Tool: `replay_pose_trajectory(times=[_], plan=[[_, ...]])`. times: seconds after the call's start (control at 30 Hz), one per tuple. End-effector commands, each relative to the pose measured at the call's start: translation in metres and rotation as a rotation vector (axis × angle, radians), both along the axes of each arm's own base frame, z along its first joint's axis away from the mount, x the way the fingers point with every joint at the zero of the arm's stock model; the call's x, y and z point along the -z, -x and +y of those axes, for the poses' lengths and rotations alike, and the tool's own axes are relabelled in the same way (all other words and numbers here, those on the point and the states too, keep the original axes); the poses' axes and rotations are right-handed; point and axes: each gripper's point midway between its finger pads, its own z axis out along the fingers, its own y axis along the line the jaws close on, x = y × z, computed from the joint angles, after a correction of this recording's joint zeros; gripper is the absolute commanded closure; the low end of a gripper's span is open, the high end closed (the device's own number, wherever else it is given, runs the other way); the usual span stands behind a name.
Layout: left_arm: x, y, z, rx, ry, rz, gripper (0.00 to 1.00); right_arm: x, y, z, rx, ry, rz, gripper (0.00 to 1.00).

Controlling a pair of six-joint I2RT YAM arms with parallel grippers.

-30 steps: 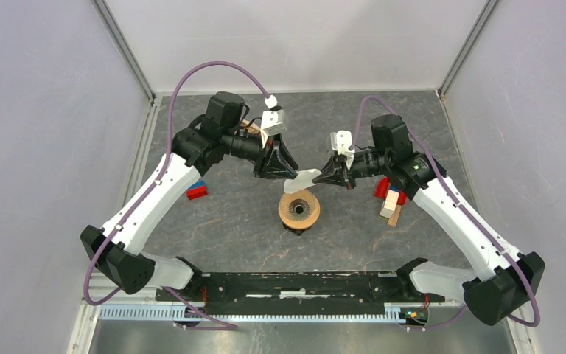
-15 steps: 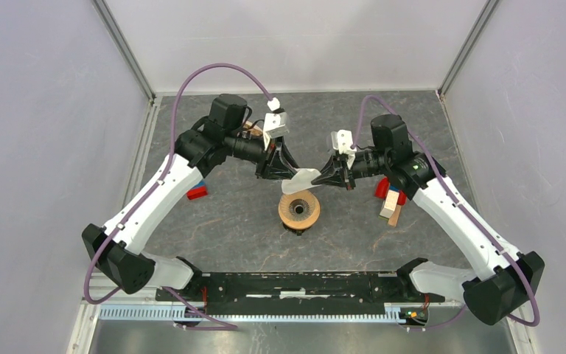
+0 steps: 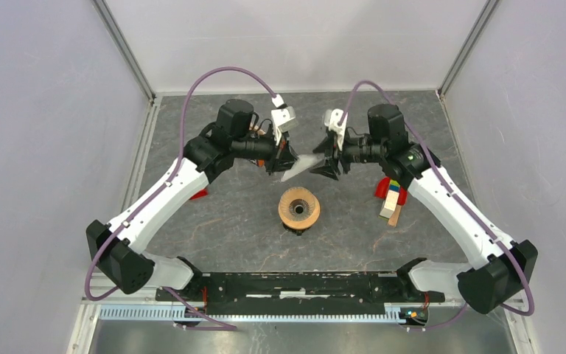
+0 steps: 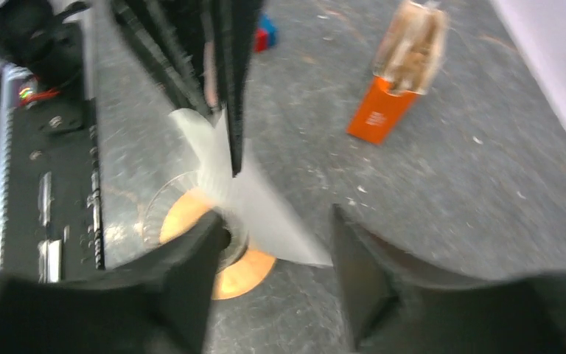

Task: Place the coffee filter in the dripper

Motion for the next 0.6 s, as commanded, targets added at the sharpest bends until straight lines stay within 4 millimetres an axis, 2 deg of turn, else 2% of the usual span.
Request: replay_pose_trajectory(times=[0.0,0.13,0.3,0.4,0.57], plan=[[-0.044,-0.056,0.017,-0.358,0.017,-0.114,0.98,-0.054,-0.058,-0.017,0.312,-0.005,-0.128,0.26],[-0.068,-0.095,0.037,-0.659,0.038,-0.089,0.98,-0.084,-0.077,-0.027,0.448,-0.06,-0.173,0.1],[-0.085,-0.125,0.046,-0.883,0.097,-0.001,0.98,-0.107,-0.087,-0.019,0.513,-0.156,-0.154,0.08],[-0.086,-0.135,0.041,-0.958,0.131,0.056,0.98,-0.11,-0.091,-0.008,0.544,-0.17,-0.135,0.08],[-0.072,-0.145,0.037,-1.089,0.167,0.173,0.98,-0.113,-0.094,0.011,0.543,-0.192,-0.093,0.08]])
